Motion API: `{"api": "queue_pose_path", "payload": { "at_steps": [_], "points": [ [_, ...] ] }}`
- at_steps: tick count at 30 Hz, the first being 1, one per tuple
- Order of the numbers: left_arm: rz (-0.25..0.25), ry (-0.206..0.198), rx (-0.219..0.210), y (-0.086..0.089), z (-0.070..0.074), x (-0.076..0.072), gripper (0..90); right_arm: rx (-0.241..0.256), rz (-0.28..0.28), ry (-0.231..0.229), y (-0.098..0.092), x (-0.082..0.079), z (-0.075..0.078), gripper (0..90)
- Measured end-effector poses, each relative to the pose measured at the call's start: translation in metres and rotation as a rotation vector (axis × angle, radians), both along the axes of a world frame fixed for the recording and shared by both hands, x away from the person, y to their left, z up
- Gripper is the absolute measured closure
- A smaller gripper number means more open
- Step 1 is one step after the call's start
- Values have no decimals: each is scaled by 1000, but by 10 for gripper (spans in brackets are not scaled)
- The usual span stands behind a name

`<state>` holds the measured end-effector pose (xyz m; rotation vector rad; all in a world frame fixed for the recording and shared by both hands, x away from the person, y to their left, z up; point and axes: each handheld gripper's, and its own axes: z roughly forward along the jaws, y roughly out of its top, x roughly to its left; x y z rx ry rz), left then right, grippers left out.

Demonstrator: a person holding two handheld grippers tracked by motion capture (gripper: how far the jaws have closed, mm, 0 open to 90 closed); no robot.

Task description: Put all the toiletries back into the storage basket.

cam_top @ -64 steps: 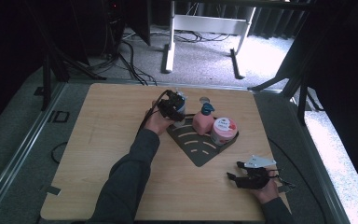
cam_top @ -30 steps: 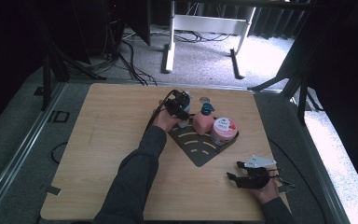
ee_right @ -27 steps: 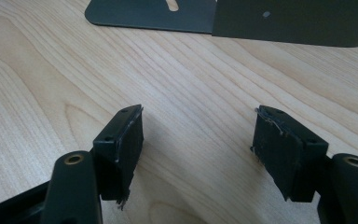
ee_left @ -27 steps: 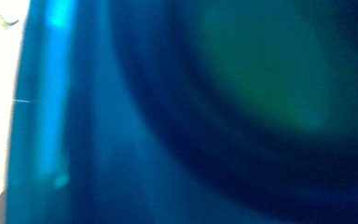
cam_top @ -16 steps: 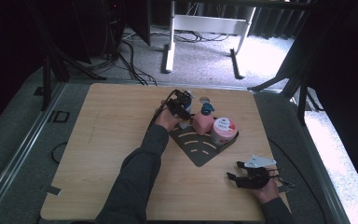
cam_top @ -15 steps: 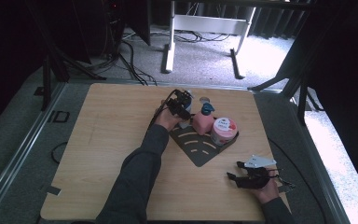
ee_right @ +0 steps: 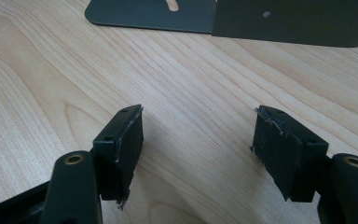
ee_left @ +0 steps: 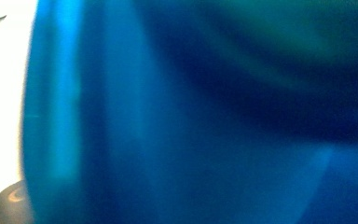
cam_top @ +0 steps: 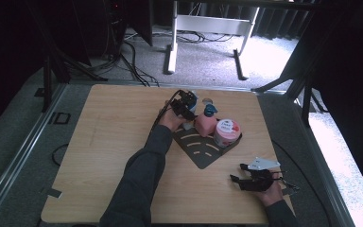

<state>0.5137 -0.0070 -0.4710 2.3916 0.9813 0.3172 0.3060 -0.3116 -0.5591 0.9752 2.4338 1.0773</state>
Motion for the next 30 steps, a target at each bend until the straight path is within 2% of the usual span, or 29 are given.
{"api": "queue_pose_path", "payload": {
  "at_steps": [5, 13, 19, 22, 30],
  "points": [
    [3, 2, -20, 1, 0, 1, 517, 0, 0, 0, 0, 0, 0, 330],
    [-6, -2, 5, 3, -3, -5, 505, 0, 0, 1, 0, 0, 0, 330],
    [-7, -1, -18, 13, -5, -11, 548, 0, 0, 1, 0, 0, 0, 330],
    [-11, 1, -4, 14, -6, -14, 555, 0, 0, 1, 0, 0, 0, 330],
    [-19, 1, -1, 14, -8, -13, 567, 0, 0, 1, 0, 0, 0, 330]
  ]
}}
